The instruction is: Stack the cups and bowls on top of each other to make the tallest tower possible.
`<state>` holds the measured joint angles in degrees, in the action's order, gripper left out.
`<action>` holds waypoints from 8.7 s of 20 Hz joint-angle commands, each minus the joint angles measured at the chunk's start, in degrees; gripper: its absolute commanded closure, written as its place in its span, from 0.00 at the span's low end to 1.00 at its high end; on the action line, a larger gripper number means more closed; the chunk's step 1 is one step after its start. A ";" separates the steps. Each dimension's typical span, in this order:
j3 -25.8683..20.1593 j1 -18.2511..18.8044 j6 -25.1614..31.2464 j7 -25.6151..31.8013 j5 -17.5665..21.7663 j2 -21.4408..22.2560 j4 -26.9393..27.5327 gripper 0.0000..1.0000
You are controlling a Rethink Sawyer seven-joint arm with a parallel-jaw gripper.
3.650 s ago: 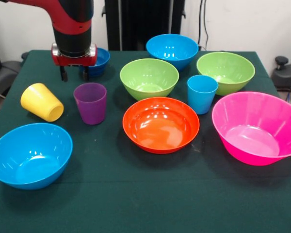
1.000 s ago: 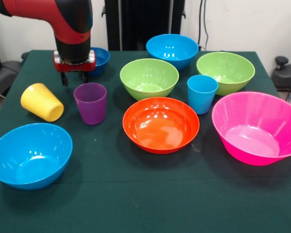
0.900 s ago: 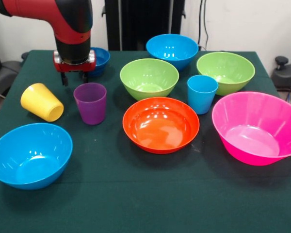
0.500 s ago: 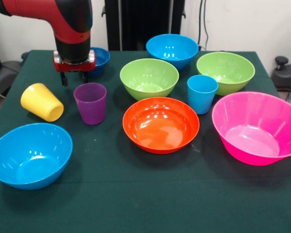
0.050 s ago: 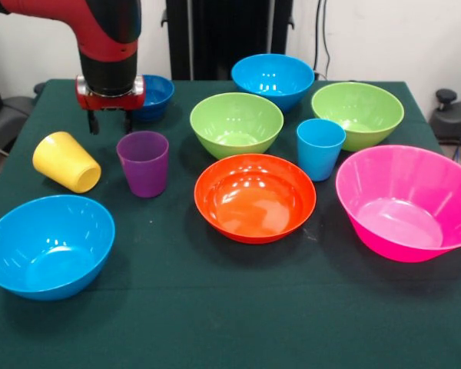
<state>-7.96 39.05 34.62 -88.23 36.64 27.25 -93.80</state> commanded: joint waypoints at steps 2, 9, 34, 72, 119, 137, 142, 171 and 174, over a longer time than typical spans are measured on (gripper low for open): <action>-5.86 -0.48 3.19 5.96 0.17 1.20 1.42 0.00; -6.37 -1.03 7.12 7.58 -0.54 2.60 2.34 0.00; -9.73 0.06 16.26 10.94 -0.89 4.33 4.59 0.00; -12.13 -0.33 21.23 13.24 0.68 3.86 8.73 0.00; -8.98 -5.70 15.95 5.29 3.15 4.31 6.69 0.00; -8.47 -4.52 11.09 4.83 5.28 2.23 6.11 0.00; -8.20 -4.46 9.30 4.40 6.98 1.57 5.66 0.00; -6.00 -6.10 5.80 1.57 9.12 -0.37 5.11 0.00; -6.03 -6.12 5.65 1.72 9.17 -0.45 5.13 0.00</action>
<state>-13.25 34.90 44.54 -88.23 41.52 29.52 -87.28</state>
